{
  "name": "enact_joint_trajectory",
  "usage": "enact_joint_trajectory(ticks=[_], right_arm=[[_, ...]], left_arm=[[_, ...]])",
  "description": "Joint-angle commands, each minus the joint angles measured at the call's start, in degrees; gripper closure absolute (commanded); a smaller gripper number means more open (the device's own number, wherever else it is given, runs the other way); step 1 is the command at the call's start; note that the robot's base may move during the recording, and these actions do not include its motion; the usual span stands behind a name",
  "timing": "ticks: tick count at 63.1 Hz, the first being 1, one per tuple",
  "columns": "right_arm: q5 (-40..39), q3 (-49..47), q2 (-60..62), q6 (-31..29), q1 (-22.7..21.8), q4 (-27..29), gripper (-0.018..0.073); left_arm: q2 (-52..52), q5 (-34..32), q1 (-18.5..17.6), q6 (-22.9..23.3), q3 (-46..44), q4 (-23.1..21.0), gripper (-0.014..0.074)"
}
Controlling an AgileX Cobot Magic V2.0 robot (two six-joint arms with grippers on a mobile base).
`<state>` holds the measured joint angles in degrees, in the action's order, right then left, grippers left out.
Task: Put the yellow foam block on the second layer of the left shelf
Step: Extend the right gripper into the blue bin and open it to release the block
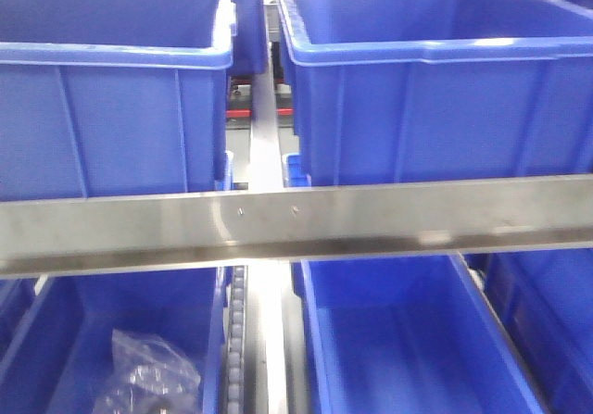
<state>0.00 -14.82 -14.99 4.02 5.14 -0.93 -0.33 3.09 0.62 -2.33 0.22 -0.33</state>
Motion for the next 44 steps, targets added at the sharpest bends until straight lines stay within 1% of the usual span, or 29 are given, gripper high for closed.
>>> enact_joint_trajectory(ticks=[1, 44], right_arm=[[-5.4, -1.7, -0.5, -0.4, -0.3, -0.2, 0.0069], [-5.4, -1.7, -0.5, -0.4, -0.3, -0.2, 0.0069]], left_arm=[[-1.2, -4.7, -0.2, 0.2, 1.4, -0.3, 0.0472], [-1.2, -4.7, -0.2, 0.2, 1.4, -0.3, 0.0472]])
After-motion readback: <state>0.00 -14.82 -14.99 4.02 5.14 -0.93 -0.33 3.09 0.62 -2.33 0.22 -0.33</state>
